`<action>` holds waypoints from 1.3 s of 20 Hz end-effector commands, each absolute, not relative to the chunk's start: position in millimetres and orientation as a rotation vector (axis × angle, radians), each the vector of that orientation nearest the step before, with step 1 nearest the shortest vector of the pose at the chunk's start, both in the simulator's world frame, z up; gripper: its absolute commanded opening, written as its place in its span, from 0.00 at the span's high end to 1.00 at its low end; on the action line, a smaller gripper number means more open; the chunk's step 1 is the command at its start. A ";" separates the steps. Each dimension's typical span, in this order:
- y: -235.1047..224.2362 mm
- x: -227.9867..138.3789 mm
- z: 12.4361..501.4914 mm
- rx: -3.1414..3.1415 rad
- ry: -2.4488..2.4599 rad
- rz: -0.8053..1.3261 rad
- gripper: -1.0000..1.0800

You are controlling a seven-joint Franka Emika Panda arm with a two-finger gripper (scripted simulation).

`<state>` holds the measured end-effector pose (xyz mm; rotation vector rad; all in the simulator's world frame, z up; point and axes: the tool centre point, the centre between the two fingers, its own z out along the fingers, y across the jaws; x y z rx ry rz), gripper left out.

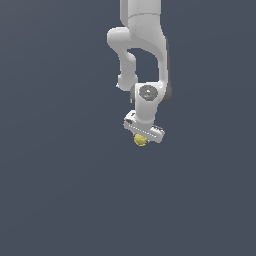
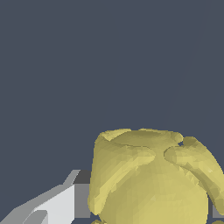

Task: Pick up the object and move it to a goal position.

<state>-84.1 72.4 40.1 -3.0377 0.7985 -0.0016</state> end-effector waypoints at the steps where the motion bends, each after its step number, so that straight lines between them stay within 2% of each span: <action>1: 71.8 -84.3 39.1 -3.038 0.800 0.000 1.00; 7: 69.4 -82.8 40.5 -3.038 0.798 -0.002 1.00; 13: 44.9 -72.9 44.0 -3.038 0.798 -0.002 1.00; 26: -78.0 -21.5 61.3 -3.038 0.799 -0.001 1.00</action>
